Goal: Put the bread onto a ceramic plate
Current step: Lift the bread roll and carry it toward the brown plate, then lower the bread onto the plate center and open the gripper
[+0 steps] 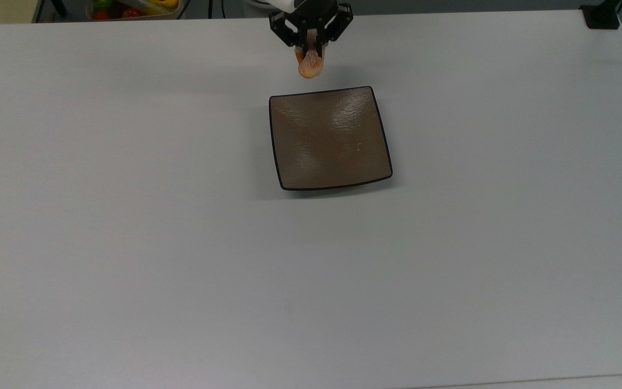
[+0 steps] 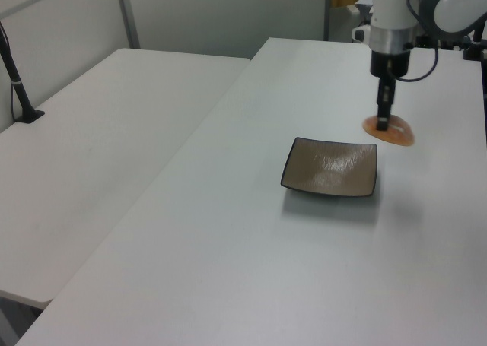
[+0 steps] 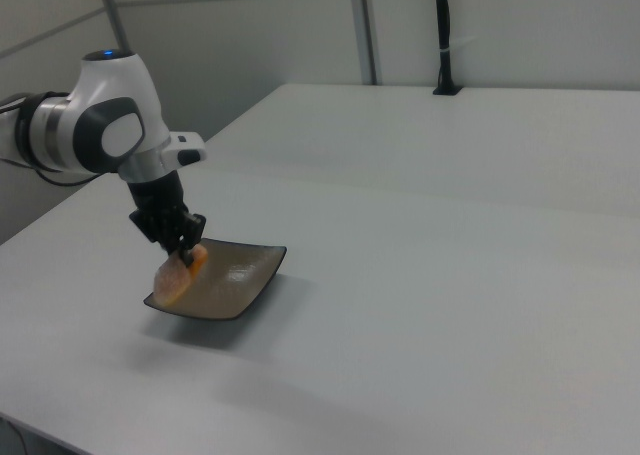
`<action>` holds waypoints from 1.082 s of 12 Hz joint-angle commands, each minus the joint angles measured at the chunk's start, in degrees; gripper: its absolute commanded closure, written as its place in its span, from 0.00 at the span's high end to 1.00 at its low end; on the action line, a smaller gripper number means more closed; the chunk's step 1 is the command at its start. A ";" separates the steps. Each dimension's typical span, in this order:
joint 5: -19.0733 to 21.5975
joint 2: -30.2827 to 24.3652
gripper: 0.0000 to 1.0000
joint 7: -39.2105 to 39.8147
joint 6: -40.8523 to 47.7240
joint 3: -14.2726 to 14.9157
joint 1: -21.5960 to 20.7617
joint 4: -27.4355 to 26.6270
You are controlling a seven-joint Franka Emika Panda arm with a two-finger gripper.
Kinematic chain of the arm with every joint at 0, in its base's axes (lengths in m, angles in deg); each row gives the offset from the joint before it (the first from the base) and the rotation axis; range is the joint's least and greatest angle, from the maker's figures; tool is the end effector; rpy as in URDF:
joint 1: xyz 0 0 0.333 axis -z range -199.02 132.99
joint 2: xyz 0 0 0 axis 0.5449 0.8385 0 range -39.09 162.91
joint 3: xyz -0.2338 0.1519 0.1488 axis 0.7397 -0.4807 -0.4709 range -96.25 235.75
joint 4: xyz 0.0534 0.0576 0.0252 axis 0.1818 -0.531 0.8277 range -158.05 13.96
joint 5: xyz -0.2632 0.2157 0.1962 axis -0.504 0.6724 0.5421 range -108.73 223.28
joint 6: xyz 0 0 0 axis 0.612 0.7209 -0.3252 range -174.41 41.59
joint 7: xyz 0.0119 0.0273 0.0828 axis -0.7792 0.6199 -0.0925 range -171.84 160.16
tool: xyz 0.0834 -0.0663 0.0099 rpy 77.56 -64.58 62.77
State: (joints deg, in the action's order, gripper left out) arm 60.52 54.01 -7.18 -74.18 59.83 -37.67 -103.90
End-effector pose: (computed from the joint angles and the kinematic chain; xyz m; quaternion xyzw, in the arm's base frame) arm 0.4946 0.1346 0.4700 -0.9946 -0.1027 -0.0042 0.0147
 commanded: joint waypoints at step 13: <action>-2.63 25.57 1.00 -10.87 -2.74 -0.27 0.43 20.87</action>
State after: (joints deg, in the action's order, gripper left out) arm 58.80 79.30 -16.28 -77.44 59.64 -37.01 -83.97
